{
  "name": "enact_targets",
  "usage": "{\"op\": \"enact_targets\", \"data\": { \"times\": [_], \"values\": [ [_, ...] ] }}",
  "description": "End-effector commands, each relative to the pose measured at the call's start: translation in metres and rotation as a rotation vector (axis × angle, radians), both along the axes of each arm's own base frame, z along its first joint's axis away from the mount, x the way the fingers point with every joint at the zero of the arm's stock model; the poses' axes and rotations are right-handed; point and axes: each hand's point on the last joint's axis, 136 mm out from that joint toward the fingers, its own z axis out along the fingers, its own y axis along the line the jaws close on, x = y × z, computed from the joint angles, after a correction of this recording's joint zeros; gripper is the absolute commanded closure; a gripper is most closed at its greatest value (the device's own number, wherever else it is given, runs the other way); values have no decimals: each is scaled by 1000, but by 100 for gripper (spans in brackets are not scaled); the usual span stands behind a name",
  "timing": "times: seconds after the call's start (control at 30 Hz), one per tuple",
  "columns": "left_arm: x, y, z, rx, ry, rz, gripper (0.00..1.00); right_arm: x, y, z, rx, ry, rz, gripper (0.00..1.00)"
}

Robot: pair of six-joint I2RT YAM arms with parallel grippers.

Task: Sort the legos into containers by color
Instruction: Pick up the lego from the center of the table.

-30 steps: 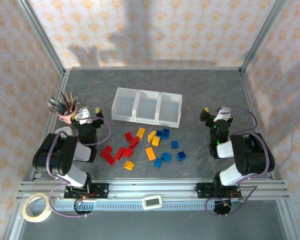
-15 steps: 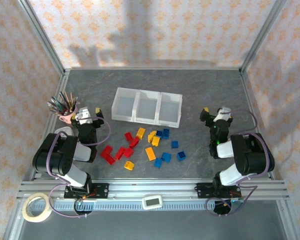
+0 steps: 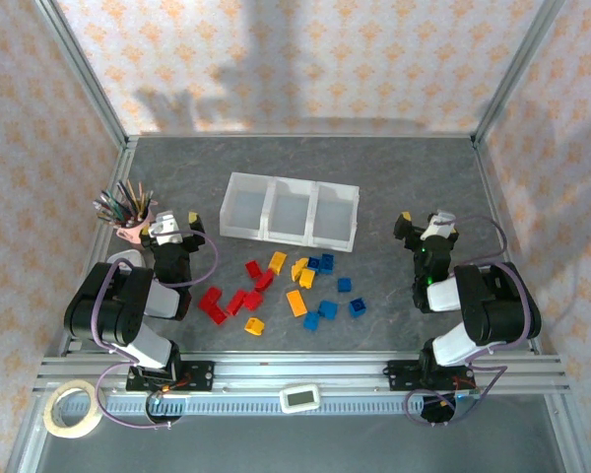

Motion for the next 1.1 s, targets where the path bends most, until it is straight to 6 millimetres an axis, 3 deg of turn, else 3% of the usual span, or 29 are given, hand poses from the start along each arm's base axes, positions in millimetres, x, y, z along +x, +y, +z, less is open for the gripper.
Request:
{"op": "enact_targets", "data": {
  "times": [0.0, 0.33, 0.63, 0.8, 0.93, 1.07],
  "values": [
    [5, -3, 9, -13, -35, -29, 0, 2, -2, 14, -8, -49, 0, 0],
    [-11, -3, 39, -16, -95, -32, 0, -3, -7, 38, 12, -60, -32, 0],
    [-29, -2, 88, -123, -196, -33, 0, -16, -6, 92, 192, -140, -46, 0],
    [-35, -2, 99, -320, -220, -21, 0, -21, -12, 72, 407, 1, -153, 0],
    [-43, 3, 92, -441, -242, 19, 0, -22, 8, 68, 438, 45, -49, 0],
    [-34, -12, 81, -525, -105, -28, 0, -17, 28, 60, 454, 155, 43, 0]
  ]
}}
